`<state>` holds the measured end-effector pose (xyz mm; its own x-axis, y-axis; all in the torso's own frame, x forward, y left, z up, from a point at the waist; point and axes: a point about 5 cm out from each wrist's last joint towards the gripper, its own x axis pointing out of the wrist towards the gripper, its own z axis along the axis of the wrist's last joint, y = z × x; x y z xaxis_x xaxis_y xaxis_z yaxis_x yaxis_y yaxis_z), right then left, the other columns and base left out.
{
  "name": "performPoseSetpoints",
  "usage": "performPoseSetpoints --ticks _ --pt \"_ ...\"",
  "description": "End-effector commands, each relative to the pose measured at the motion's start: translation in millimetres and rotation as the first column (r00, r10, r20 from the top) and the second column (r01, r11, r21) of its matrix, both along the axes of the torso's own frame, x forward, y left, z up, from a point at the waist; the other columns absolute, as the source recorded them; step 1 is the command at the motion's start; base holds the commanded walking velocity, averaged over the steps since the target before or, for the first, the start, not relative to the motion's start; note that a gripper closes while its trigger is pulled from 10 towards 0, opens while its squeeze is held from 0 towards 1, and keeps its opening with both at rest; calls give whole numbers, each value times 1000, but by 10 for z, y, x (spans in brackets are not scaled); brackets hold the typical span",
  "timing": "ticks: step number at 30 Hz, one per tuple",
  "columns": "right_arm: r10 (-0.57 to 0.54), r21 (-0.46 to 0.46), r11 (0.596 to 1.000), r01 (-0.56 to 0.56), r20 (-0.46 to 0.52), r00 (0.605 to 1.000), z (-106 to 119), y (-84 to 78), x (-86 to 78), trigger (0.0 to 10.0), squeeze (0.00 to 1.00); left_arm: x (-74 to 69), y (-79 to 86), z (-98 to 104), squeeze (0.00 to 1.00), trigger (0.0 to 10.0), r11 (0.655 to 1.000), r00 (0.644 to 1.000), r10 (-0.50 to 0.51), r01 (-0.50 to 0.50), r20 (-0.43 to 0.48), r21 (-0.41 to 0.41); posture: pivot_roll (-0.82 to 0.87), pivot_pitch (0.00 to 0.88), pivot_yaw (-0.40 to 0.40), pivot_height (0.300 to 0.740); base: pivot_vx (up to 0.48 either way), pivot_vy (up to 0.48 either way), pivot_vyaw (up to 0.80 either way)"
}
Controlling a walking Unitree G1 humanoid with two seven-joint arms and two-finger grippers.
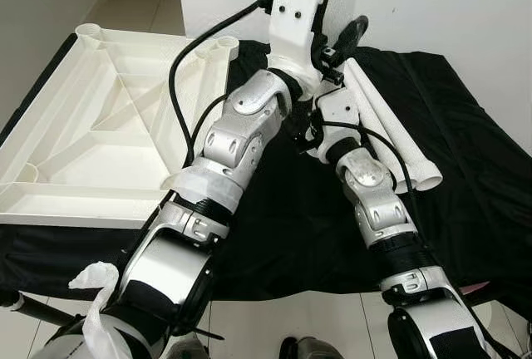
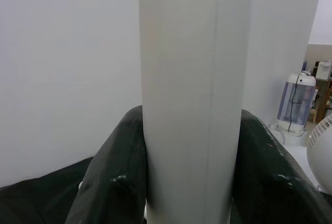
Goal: Building children table
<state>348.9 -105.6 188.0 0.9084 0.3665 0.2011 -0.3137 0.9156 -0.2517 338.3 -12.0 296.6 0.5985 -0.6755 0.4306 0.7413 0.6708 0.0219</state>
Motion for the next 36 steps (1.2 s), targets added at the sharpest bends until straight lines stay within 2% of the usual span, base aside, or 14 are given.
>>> performPoseSetpoints --ticks 1,2,3,7,17,18,19,20,21,27,28,32,35,36 --pt "-10 16 1000 10 -24 1000 -12 -7 22 8902 0 -93 -106 36 0 10000 999 999 -43 44 25 -9 70 0 -28 740 0 0 0" --pt "-11 22 1000 11 -28 1000 -16 -13 18 2039 0 -96 -109 38 0 10000 999 999 -43 44 26 -10 70 0 -28 740 0 0 0" --pt "-12 25 1000 12 -30 999 -17 -16 20 118 0 -99 -110 38 0 10000 999 999 -42 42 26 -11 70 0 -28 740 0 0 0" --pt "-25 56 998 28 -63 998 -56 -44 19 0 0 -101 -111 53 0 10000 999 999 -38 39 30 -13 65 0 -25 740 0 0 0" --pt "-54 62 996 60 -96 994 -128 -72 16 0 0 -142 -150 70 0 10000 998 997 -62 62 39 -16 58 0 -21 740 0 0 0" --pt "-65 60 996 72 -97 993 -125 -81 23 3686 0 -149 -155 70 404 10000 997 997 -70 70 35 -23 59 0 -22 740 0 0 0" --pt "-73 61 995 79 -98 993 -122 -85 31 8118 0 -155 -157 70 1000 10000 996 997 -77 78 30 -33 59 0 -23 740 0 0 0" --pt "-73 61 995 79 -98 993 -122 -85 31 8118 0 -155 -157 70 1000 10000 996 997 -77 78 30 -33 59 0 -23 740 0 0 0" --pt "-70 93 992 81 -112 991 -114 -75 41 10000 0 -169 -156 71 1000 10000 994 995 -97 98 20 -52 61 0 -25 740 0 0 0" --pt "-71 129 988 87 -127 989 -105 -62 52 10000 0 -170 -149 72 1000 10000 995 996 -89 90 29 -37 63 0 -26 740 0 0 0" --pt "-76 139 986 94 -129 989 -105 -61 54 10000 0 -170 -145 77 0 10000 996 996 -86 87 35 -33 63 0 -26 740 0 0 0" --pt "-83 157 982 104 -136 987 -108 -67 57 10000 0 -167 -126 98 0 10000 995 996 -85 86 31 -53 66 0 -26 740 0 0 0" --pt "-105 192 972 134 -155 982 -113 -108 66 10000 0 -122 -29 151 0 10000 990 998 -67 68 13 -120 66 0 -25 740 0 0 0" --pt "-105 192 972 134 -155 982 -113 -108 66 10000 0 -122 -29 151 0 10000 990 998 -67 68 13 -120 66 0 -25 740 0 0 0"
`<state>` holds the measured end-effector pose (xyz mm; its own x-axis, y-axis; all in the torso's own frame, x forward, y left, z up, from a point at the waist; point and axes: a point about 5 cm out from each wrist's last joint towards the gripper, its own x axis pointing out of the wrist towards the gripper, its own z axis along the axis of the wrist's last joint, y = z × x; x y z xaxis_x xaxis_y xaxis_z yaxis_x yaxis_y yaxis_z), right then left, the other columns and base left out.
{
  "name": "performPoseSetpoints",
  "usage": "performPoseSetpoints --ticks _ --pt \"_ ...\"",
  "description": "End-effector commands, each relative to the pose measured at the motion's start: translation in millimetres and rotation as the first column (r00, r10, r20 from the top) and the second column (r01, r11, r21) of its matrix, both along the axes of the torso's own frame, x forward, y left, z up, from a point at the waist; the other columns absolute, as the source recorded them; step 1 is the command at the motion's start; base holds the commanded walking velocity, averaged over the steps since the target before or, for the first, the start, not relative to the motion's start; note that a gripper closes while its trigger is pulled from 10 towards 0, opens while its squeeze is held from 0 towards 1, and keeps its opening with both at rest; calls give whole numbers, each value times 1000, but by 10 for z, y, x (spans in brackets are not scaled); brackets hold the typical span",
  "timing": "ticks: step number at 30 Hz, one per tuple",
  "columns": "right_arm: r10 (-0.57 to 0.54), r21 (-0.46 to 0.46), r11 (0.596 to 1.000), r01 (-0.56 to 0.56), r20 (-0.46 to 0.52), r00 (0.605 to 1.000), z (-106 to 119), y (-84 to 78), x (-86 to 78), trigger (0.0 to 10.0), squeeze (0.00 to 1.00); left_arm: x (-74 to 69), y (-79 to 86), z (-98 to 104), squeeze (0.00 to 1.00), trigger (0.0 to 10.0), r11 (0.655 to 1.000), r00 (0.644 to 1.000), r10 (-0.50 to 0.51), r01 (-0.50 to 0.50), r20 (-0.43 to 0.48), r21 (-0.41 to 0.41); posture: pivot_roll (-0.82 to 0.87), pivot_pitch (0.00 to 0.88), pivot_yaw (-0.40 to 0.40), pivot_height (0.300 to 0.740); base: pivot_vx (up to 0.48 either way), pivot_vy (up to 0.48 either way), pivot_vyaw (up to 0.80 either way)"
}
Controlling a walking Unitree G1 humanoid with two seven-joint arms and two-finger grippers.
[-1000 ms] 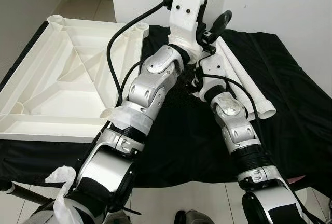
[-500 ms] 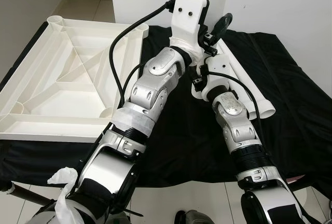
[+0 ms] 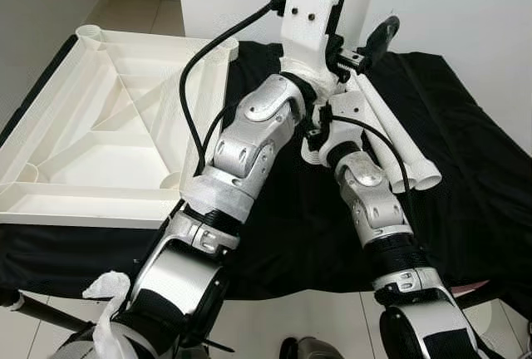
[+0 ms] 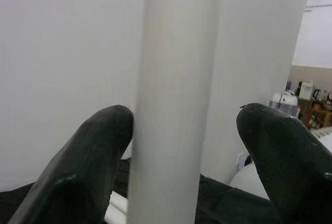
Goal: Building children table
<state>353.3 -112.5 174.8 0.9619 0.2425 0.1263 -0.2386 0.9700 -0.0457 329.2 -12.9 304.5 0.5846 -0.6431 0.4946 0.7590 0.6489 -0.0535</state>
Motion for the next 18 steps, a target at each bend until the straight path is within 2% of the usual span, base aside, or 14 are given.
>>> performPoseSetpoints --ticks 1,2,3,5,11,13,14,15,17,18 --pt "-28 38 999 29 -14 1000 19 -54 25 10000 0 -16 10 81 0 10000 999 999 -34 34 14 -30 65 0 -25 740 0 0 0" --pt "-28 38 999 29 -14 1000 19 -54 25 10000 0 -16 10 81 0 10000 999 999 -34 34 14 -30 65 0 -25 740 0 0 0" --pt "-46 66 997 47 -17 999 33 -92 32 10000 0 33 110 97 0 10000 998 1000 -2 2 -1 -68 64 0 -24 740 0 0 0" --pt "-59 77 995 60 -14 998 44 -118 34 10000 0 68 189 100 0 10000 996 1000 25 -26 -8 -89 63 0 -24 740 0 0 0" --pt "-85 106 991 87 -16 996 50 -179 32 10000 0 125 375 3 0 10000 996 997 73 -73 -5 -54 62 0 -24 740 0 0 0" --pt "-97 106 989 98 -16 995 48 -218 27 10000 0 152 499 -115 0 10000 994 994 106 -106 2 13 62 0 -25 740 0 0 0" --pt "-97 106 989 98 -16 995 48 -218 27 10000 0 152 499 -115 0 10000 994 994 106 -106 2 13 62 0 -25 740 0 0 0" --pt "-104 104 989 105 -15 994 47 -246 24 10000 0 163 575 -204 0 10000 987 990 138 -139 27 80 64 0 -25 740 0 0 0" --pt "-120 97 988 121 -16 993 43 -309 20 10000 0 176 715 -411 0 10000 949 976 199 -213 83 230 67 0 -29 740 0 0 0" --pt "-120 97 988 121 -16 993 43 -309 20 10000 0 176 715 -411 0 10000 949 976 199 -213 83 230 67 0 -29 740 0 0 0"
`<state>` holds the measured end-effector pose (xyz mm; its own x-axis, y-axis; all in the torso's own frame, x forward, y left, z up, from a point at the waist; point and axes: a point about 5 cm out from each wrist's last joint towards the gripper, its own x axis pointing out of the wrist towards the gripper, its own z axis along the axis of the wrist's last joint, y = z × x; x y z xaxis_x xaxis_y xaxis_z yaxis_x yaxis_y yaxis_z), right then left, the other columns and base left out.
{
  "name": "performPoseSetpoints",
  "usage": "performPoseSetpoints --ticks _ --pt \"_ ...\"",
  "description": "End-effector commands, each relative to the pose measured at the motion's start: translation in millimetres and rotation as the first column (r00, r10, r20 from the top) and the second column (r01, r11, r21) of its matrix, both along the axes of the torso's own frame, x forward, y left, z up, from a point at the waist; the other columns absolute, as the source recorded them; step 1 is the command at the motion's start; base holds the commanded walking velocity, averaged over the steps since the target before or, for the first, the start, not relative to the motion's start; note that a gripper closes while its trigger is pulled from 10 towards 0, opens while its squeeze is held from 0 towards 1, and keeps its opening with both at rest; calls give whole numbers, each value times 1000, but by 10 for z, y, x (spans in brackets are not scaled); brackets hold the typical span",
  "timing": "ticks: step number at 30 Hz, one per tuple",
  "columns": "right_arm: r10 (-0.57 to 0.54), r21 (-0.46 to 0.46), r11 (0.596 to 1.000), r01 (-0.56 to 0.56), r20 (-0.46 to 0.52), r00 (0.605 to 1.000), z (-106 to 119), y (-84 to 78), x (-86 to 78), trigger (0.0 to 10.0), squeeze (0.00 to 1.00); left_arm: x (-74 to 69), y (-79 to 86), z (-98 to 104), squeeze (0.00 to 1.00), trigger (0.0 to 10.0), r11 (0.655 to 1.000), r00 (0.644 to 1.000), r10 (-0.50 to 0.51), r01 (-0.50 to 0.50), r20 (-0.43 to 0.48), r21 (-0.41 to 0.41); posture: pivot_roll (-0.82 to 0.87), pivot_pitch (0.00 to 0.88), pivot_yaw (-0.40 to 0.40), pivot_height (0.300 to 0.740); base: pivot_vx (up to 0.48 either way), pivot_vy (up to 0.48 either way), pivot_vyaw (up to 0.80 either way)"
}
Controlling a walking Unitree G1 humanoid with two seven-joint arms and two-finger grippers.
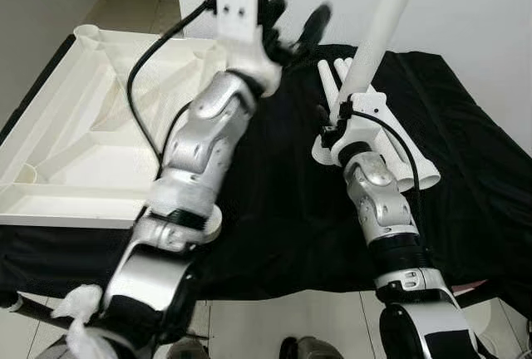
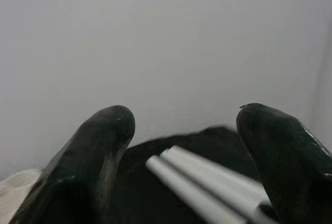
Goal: Building children table
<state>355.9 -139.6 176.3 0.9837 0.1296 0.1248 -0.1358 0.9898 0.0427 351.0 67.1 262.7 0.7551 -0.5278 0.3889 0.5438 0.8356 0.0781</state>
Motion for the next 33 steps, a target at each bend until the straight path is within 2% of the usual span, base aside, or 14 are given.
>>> performPoseSetpoints --ticks 1,5,11,13,14,15,16,17,19,20,21,22,25,33 --pt "-22 11 1000 22 6 1000 25 -59 -7 10000 0 -35 -29 -69 0 10000 993 997 -72 70 24 99 67 0 -29 740 0 0 0" --pt "-40 3 999 40 -1 999 3 -138 -22 10000 0 -36 286 -329 0 10000 989 998 -24 32 -59 145 75 0 -36 740 0 0 0" --pt "-47 -8 999 47 -9 999 -15 -175 -32 10000 0 -62 534 -531 0 10000 970 994 22 6 -109 244 80 0 -43 740 0 0 0" --pt "-47 -14 999 47 -10 999 -18 -190 -35 10000 0 -110 678 -699 0 10000 935 988 29 26 -149 355 82 0 -46 740 0 0 0" --pt "-47 -14 999 47 -10 999 -18 -190 -35 10000 0 -110 678 -699 0 10000 935 988 29 26 -149 355 82 0 -46 740 0 0 0" --pt "-47 -18 999 47 -10 999 -16 -201 -35 10000 0 -165 784 -854 0 10000 885 982 36 56 -187 461 83 0 -47 740 0 0 0" --pt "-47 -19 999 47 -11 999 -15 -206 -34 10000 0 -186 820 -911 0 10000 864 979 40 68 -202 500 83 0 -47 740 0 0 0" --pt "-47 -19 999 47 -11 999 -15 -206 -34 10000 0 -186 820 -911 0 10000 864 979 40 68 -202 500 83 0 -47 740 0 0 0" --pt "-48 -22 999 48 -11 999 -14 -216 -32 10000 0 -228 862 -1012 0 10000 820 973 45 94 -227 564 86 0 -50 740 0 0 0" --pt "-48 -22 999 48 -11 999 -14 -216 -32 10000 0 -228 862 -1012 0 10000 820 973 45 94 -227 564 86 0 -50 740 0 0 0" --pt "-50 -28 998 49 -11 999 -12 -232 -29 10000 0 -287 900 -1170 0 10000 740 967 65 120 -248 662 87 0 -51 740 0 0 0" --pt "-50 -28 998 49 -11 999 -12 -232 -29 10000 0 -287 900 -1170 0 10000 740 967 65 120 -248 662 87 0 -51 740 0 0 0" --pt "-50 -32 998 50 -11 999 -12 -242 -30 10000 0 -329 908 -1296 0 10000 672 962 76 143 -260 726 88 0 -51 740 0 0 0" --pt "-50 -38 998 49 -13 999 -15 -244 -33 10000 0 -331 896 -1372 0 10000 653 955 91 158 -283 741 85 0 -50 740 0 0 0"
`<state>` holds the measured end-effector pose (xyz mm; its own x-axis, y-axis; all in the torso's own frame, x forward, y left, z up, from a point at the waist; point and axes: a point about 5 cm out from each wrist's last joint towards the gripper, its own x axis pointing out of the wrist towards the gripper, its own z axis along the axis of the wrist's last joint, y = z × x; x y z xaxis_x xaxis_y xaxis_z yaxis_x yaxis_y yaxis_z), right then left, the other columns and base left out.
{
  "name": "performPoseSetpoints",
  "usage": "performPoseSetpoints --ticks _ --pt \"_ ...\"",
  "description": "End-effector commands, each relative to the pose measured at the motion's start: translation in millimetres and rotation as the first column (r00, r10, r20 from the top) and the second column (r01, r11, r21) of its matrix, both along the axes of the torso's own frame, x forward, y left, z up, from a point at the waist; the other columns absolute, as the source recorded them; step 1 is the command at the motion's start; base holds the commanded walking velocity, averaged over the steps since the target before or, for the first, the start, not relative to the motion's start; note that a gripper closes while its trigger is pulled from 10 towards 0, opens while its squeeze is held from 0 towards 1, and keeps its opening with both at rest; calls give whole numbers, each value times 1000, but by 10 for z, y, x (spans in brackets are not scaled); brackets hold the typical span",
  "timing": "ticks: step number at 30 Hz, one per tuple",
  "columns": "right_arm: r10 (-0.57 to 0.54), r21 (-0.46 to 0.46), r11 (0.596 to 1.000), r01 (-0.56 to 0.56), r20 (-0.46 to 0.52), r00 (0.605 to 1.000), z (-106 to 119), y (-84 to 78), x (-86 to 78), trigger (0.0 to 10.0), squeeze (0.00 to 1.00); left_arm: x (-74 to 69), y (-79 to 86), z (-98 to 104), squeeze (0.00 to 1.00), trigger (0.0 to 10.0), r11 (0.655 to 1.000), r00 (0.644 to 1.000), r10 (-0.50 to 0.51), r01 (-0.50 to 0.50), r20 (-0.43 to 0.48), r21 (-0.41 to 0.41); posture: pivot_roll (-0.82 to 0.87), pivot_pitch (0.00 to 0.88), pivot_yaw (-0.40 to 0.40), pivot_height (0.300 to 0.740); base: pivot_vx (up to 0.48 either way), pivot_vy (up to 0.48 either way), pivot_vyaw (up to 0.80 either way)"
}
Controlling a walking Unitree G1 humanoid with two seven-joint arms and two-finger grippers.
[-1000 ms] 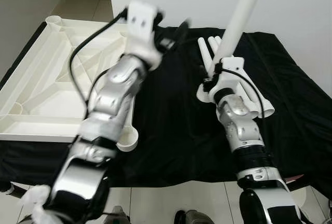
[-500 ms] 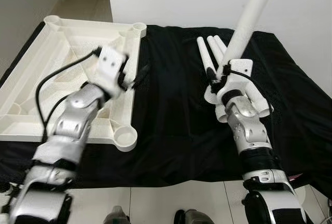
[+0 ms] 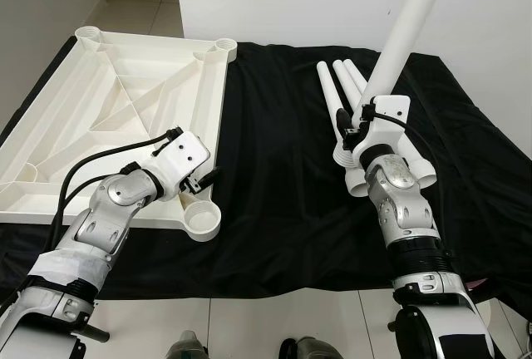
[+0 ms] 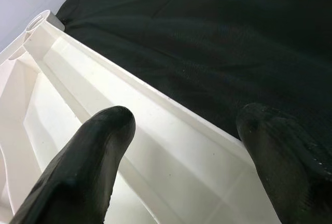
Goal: Building children table
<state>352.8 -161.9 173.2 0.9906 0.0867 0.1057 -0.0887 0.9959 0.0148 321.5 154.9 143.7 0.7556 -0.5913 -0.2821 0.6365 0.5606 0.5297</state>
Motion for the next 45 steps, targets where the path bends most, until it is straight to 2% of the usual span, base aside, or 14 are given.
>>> performPoseSetpoints --ticks 1,5,7,10,12,15,25,41,45 --pt "-2 -8 1000 2 1 1000 13 -23 -5 10000 0 -39 17 -200 0 10000 997 997 8 -2 -76 71 81 0 -47 740 0 0 0" --pt "-7 -12 1000 7 -2 1000 -1 -41 -10 10000 0 -25 14 -190 0 10000 998 998 15 -11 -62 65 78 0 -44 740 0 0 0" --pt "-9 -13 1000 8 -5 1000 -13 -48 -16 10000 0 3 24 -110 0 10000 1000 999 27 -27 -44 10 80 0 -42 740 0 0 0" --pt "-9 -13 1000 8 -6 1000 -17 -48 -18 10000 0 13 32 -80 0 10000 999 999 34 -34 -38 -11 80 0 -42 740 0 0 0" --pt "-4 -19 1000 4 -14 1000 -43 -34 -19 10000 0 48 63 40 0 10000 993 998 55 -57 -22 -106 83 0 -42 740 0 0 0" --pt "-2 -22 1000 2 -18 1000 -55 -28 -19 10000 0 56 79 65 0 10000 992 998 61 -63 -14 -114 84 0 -42 740 0 0 0" --pt "1 -32 999 -2 -25 1000 -76 -30 -27 10000 0 74 150 38 0 10000 995 995 93 -93 20 -43 80 0 -44 740 0 0 0" --pt "3 -41 999 -4 -26 1000 -79 -39 -27 10000 0 119 327 48 0 10000 987 986 162 -162 36 -13 80 0 -47 740 0 0 0" --pt "5 -45 999 -6 -26 1000 -78 -36 -27 10000 0 112 399 17 0 10000 985 985 169 -170 39 40 81 0 -46 740 0 0 0"
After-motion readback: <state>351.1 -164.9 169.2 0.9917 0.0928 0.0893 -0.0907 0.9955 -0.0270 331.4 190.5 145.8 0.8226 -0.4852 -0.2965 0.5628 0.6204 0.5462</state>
